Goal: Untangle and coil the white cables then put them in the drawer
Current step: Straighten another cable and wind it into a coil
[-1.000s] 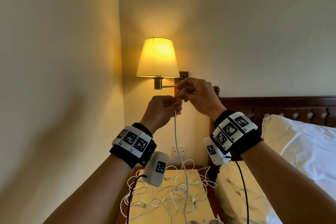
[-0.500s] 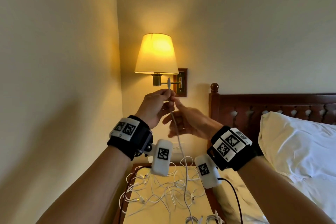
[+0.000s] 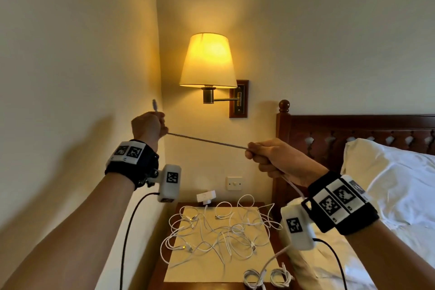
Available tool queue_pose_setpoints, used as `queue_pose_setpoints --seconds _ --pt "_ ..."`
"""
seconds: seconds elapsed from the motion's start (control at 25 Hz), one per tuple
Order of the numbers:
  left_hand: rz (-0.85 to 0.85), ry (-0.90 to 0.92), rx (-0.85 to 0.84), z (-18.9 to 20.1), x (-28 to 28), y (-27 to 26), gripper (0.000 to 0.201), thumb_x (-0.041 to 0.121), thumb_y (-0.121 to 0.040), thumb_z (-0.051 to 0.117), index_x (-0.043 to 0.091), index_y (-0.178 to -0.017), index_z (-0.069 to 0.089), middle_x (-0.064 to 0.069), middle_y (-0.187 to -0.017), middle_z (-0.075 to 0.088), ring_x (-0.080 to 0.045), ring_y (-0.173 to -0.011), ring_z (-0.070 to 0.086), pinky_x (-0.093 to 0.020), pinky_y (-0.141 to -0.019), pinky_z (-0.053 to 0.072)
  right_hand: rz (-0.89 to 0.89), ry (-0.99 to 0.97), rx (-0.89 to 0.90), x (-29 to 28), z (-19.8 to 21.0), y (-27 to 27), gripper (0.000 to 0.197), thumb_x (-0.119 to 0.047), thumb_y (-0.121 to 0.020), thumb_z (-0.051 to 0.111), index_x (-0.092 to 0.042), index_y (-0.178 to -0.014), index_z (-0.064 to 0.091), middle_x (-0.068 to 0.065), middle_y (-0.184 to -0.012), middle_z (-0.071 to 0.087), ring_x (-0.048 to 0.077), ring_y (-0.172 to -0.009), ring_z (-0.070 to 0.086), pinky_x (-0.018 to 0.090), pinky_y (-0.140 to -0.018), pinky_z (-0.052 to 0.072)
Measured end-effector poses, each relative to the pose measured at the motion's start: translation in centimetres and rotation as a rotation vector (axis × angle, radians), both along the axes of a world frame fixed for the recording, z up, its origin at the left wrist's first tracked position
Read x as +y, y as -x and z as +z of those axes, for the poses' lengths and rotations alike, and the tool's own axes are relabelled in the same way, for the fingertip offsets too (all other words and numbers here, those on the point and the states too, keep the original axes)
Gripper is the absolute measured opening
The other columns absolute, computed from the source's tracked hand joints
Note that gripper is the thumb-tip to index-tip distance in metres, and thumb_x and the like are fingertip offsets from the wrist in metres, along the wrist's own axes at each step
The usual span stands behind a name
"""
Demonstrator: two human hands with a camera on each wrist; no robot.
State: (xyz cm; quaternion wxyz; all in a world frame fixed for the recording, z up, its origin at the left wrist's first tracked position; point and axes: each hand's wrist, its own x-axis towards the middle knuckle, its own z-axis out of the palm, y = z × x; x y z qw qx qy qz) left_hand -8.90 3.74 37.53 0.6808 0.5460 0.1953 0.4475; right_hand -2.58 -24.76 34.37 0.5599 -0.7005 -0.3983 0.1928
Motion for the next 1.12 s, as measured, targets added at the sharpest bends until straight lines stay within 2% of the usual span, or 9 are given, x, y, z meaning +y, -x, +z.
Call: queue_pose_setpoints --seconds 0.08,0.2,0.28,0.36,0.44,0.64,0.84,0.96,1.12 --pt "0.024 -0.266 0.392 -0.7 0.0 0.5 0.026 0.011 -0.096 0.051 -0.004 -0.116 0.059 -0.017 -0.099 0.065 -0.019 -0.075 0.066 -0.030 -0.065 0.053 -0.089 0.010 -0.045 0.4 0.6 -0.2 0.032 -0.028 -0.105 0.037 -0.011 -0.086 0.057 -0.006 -0.055 0.036 0.007 -0.043 0.027 0.017 -0.037 0.021" --pt "0.224 -0.747 0.641 -1.8 -4.3 0.8 0.071 0.027 -0.099 0.046 0.000 -0.151 0.005 -0.026 -0.157 0.008 -0.039 -0.144 0.017 -0.045 -0.117 0.021 -0.228 0.026 -0.168 2.9 1.8 -0.5 0.031 -0.025 -0.104 0.039 -0.010 -0.085 0.060 -0.004 -0.058 0.040 0.006 -0.043 0.032 0.017 -0.037 0.025" --pt "0.118 -0.990 0.369 -1.7 -8.5 0.8 0.048 0.024 -0.103 0.038 0.005 -0.146 0.030 -0.016 -0.152 0.031 -0.028 -0.139 0.032 -0.040 -0.115 0.025 -0.272 0.064 -0.285 4.8 2.5 -0.5 0.031 -0.024 -0.103 0.041 -0.011 -0.085 0.062 -0.001 -0.062 0.045 0.008 -0.046 0.037 0.018 -0.037 0.029" --pt "-0.097 -1.139 0.279 -2.5 -10.9 0.1 0.029 0.019 -0.104 0.034 0.008 -0.110 0.060 -0.008 -0.107 0.064 -0.015 -0.097 0.059 -0.036 -0.093 0.045 -0.265 0.093 -0.347 6.1 2.9 -0.5 0.031 -0.025 -0.103 0.041 -0.010 -0.085 0.061 0.000 -0.064 0.047 0.009 -0.050 0.040 0.017 -0.038 0.031" --pt "-0.083 -1.163 0.291 -3.1 -10.0 0.0 0.027 0.009 -0.101 0.038 0.011 -0.088 0.061 -0.001 -0.082 0.061 -0.011 -0.075 0.055 -0.028 -0.071 0.041 -0.243 0.108 -0.292 5.8 2.9 -0.7 0.033 -0.029 -0.103 0.041 -0.010 -0.085 0.060 -0.001 -0.063 0.044 0.009 -0.050 0.037 0.018 -0.039 0.030" --pt "0.112 -1.005 0.558 -2.7 -3.2 1.9 0.028 0.007 -0.098 0.040 0.009 -0.087 0.066 -0.011 -0.101 0.066 -0.031 -0.097 0.059 -0.024 -0.070 0.032 -0.294 0.127 -0.248 0.7 2.2 -3.0 0.038 -0.035 -0.104 0.040 -0.013 -0.079 0.057 -0.004 -0.060 0.042 0.006 -0.046 0.034 0.019 -0.041 0.026" --pt "-0.125 -1.152 0.435 -1.3 -8.5 2.1 0.040 0.027 -0.105 0.032 0.015 -0.140 0.045 -0.001 -0.136 0.054 -0.017 -0.120 0.051 -0.024 -0.092 0.035 -0.284 0.049 -0.565 3.5 3.1 -2.4 0.037 -0.025 -0.104 0.040 -0.007 -0.079 0.060 -0.006 -0.063 0.049 0.004 -0.053 0.043 0.013 -0.049 0.036" --pt "-0.155 -1.261 0.347 -1.1 -10.6 0.9 0.029 0.024 -0.104 0.037 0.015 -0.108 0.064 0.001 -0.095 0.066 -0.009 -0.083 0.057 -0.020 -0.071 0.035 -0.208 0.094 -0.720 5.5 3.5 -1.8 0.037 -0.019 -0.104 0.038 -0.009 -0.077 0.060 -0.004 -0.069 0.054 0.004 -0.062 0.048 0.014 -0.062 0.037" --pt "0.019 -1.169 0.466 -1.7 -5.6 2.2 0.028 0.010 -0.099 0.043 0.014 -0.082 0.065 0.000 -0.091 0.064 -0.023 -0.091 0.060 -0.022 -0.067 0.032 -0.246 0.187 -0.660 2.2 2.2 -3.3 0.039 -0.026 -0.105 0.038 -0.018 -0.071 0.056 -0.008 -0.064 0.049 0.002 -0.055 0.043 0.015 -0.059 0.033"
